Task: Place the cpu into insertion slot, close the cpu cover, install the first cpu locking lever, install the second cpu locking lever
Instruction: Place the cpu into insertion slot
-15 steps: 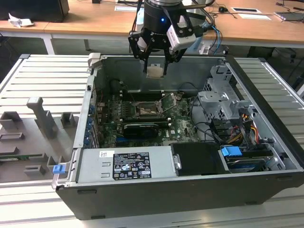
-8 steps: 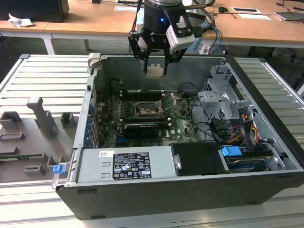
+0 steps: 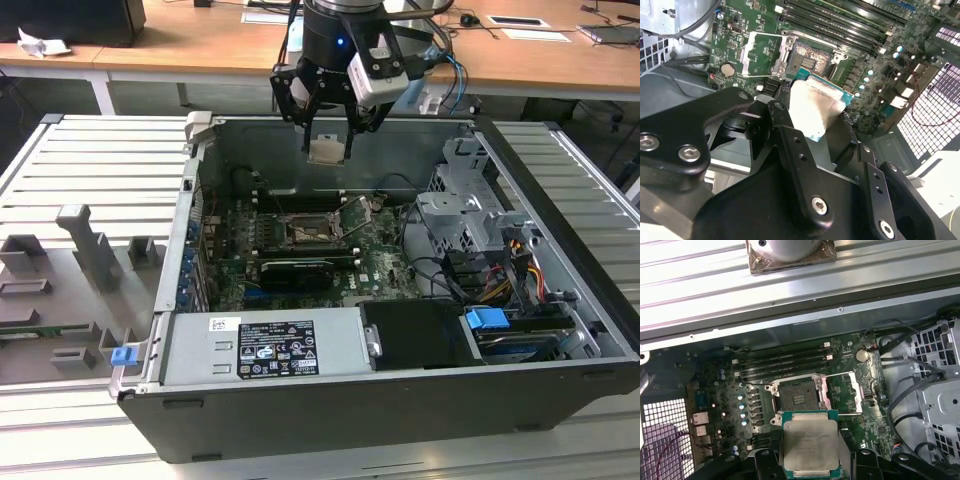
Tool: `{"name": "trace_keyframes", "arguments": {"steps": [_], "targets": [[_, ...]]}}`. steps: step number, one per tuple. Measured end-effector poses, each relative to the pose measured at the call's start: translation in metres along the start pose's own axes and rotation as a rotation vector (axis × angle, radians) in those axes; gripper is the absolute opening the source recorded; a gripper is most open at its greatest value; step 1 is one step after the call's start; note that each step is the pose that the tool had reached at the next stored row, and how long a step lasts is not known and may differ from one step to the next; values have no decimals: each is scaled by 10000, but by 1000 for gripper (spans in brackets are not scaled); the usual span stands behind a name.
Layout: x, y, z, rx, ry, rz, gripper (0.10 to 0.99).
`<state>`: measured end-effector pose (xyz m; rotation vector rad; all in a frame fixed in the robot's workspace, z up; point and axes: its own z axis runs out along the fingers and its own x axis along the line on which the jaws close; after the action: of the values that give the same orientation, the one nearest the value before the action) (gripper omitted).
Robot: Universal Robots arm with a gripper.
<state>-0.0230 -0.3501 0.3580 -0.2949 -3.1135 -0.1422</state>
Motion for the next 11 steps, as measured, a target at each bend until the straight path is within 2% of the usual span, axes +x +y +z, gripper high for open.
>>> {"name": "trace_keyframes", "arguments": {"steps": [11], "targets": [[0,0,2,-6,-32,361,529]]}}
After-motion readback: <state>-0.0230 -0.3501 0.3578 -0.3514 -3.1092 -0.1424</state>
